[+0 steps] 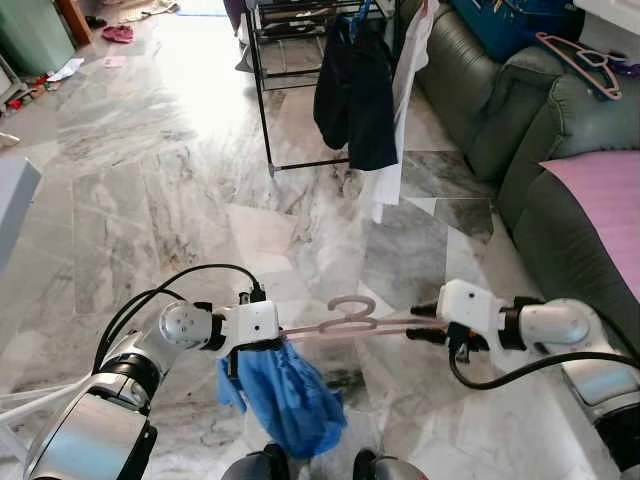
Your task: Hang hanger
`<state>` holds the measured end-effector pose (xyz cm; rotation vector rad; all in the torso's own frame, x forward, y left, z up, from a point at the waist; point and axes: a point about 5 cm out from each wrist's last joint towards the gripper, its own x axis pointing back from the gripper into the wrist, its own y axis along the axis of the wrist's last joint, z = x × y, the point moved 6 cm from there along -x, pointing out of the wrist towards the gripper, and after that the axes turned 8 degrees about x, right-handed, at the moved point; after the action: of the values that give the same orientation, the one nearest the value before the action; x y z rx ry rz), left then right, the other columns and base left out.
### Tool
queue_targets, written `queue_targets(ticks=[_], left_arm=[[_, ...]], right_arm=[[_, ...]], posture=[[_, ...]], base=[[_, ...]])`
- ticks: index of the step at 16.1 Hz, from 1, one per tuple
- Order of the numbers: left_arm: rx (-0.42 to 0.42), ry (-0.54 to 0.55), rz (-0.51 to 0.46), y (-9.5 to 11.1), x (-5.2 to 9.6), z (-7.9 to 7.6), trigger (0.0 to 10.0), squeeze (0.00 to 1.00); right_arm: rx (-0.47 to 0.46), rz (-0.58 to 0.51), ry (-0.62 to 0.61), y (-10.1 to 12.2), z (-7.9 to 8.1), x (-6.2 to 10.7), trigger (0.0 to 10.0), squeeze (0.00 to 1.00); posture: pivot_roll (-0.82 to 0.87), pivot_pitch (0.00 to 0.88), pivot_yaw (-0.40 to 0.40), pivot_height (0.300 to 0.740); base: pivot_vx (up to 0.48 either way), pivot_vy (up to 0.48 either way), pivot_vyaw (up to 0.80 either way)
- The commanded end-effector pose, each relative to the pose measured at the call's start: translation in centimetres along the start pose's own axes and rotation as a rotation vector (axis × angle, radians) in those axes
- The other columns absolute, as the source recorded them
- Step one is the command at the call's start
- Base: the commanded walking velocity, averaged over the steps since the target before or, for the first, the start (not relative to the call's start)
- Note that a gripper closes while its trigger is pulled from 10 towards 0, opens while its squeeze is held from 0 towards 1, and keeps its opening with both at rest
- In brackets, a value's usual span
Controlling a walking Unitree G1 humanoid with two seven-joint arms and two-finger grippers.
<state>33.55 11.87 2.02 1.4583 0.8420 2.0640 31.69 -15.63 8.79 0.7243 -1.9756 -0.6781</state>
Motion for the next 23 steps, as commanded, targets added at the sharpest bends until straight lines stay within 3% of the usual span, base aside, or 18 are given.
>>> queue_targets(ticks=[1,5,7,9,13,14,15,16,17,19,22,23], left_arm=[[0.015,0.006,0.019,-0.8,0.1,-0.3,0.0,0.00],[0.027,0.015,0.039,-1.4,0.3,-0.3,0.0,0.00],[0.046,0.046,0.056,-2.0,0.7,0.1,0.0,0.00],[0.094,0.091,0.053,-2.2,1.0,0.7,0.0,0.00],[0.324,0.258,-0.040,-2.3,1.7,2.7,0.0,0.00],[0.410,0.303,-0.097,-2.2,1.7,3.0,0.0,0.00],[0.426,0.309,-0.110,-2.1,1.7,3.0,0.0,0.00],[0.508,0.335,-0.185,-1.6,1.6,3.2,0.0,0.00],[0.566,0.354,-0.279,-0.5,1.7,3.8,0.0,0.00],[0.564,0.377,-0.340,0.6,2.0,4.7,0.0,0.00],[0.532,0.397,-0.420,2.4,2.4,5.8,0.0,0.00],[0.515,0.389,-0.474,3.6,2.4,6.0,0.0,0.00]], right_arm=[[0.004,-0.027,0.029,0.9,0.1,0.6,10.0,1.00],[0.014,-0.013,0.008,1.1,-0.9,2.0,10.0,1.00],[0.024,-0.070,-0.124,2.8,-3.7,3.0,10.0,1.00],[-0.002,-0.173,-0.195,5.0,-4.9,3.4,10.0,1.00],[-0.066,-0.259,-0.347,6.0,-5.1,1.6,10.0,1.00],[-0.132,-0.264,-0.414,5.4,-4.8,0.4,10.0,1.00],[-0.150,-0.267,-0.425,5.3,-4.7,0.2,10.0,1.00],[-0.244,-0.264,-0.518,4.5,-4.9,-0.5,10.0,1.00],[-0.419,-0.311,-0.598,3.9,-4.4,-1.7,10.0,0.00],[-0.537,-0.268,-0.619,2.6,-3.5,-3.2,10.0,0.00],[-0.633,-0.235,-0.650,1.7,-2.4,-4.9,10.0,0.00],[-0.639,-0.121,-0.726,0.1,-1.9,-5.9,10.0,0.00]], posture=[[-0.23,0.164,0.049,0.740],[-0.23,0.164,0.052,0.740],[-0.23,0.165,0.055,0.740],[-0.23,0.166,0.058,0.740],[-0.23,0.165,0.055,0.740],[-0.23,0.167,0.050,0.740],[-0.23,0.167,0.050,0.740],[-0.23,0.166,0.044,0.740],[-0.22,0.168,0.033,0.740],[-0.21,0.168,0.026,0.740],[-0.20,0.168,0.018,0.740],[-0.19,0.167,0.016,0.740]], base=[[0.000,0.000,0.00],[0.000,0.000,0.00],[0.000,0.000,0.00],[0.000,0.000,0.00],[0.000,0.000,0.00],[0.000,0.000,0.00],[0.000,0.000,0.00],[0.000,0.000,0.00],[0.000,0.000,0.00],[0.000,0.000,0.00],[0.000,0.000,0.00],[0.000,0.000,0.00]])
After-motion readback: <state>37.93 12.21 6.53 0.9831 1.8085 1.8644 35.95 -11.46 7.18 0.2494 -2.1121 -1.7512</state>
